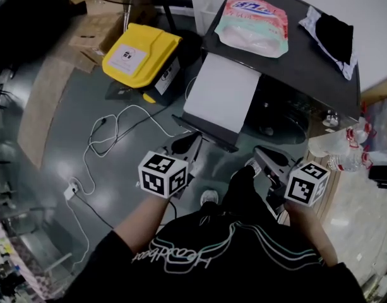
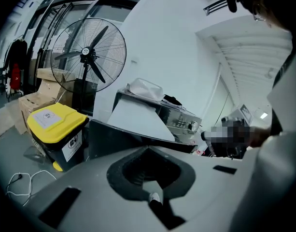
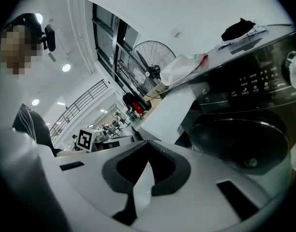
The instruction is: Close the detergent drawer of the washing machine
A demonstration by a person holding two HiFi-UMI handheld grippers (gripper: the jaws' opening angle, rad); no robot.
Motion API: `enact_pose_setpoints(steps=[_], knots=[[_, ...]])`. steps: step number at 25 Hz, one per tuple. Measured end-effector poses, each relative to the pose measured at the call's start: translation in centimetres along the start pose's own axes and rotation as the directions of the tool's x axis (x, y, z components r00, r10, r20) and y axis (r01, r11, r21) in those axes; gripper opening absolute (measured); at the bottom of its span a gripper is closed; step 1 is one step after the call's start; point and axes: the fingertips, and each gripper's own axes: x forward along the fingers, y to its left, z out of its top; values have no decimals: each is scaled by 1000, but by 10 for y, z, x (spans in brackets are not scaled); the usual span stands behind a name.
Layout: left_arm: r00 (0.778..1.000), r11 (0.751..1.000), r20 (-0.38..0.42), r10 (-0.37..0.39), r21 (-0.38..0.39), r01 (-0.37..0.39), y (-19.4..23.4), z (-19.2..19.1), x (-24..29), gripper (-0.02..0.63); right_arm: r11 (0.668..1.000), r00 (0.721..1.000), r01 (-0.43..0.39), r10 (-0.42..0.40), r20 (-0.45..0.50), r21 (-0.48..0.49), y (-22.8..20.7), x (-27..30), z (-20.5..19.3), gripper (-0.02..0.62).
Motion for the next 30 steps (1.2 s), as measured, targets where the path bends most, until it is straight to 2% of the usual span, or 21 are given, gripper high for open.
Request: enact_pose_setpoints(steps=[16,30], knots=[[999,999,16,32,-19,-31,6,28,26,23,1000,1000,9,-9,1,0,-23,-12,28,26],[1000,1000,20,22,-11,-22,5,42,43,23,999,999,38,-38,18,-10,-36,-22,47,26]])
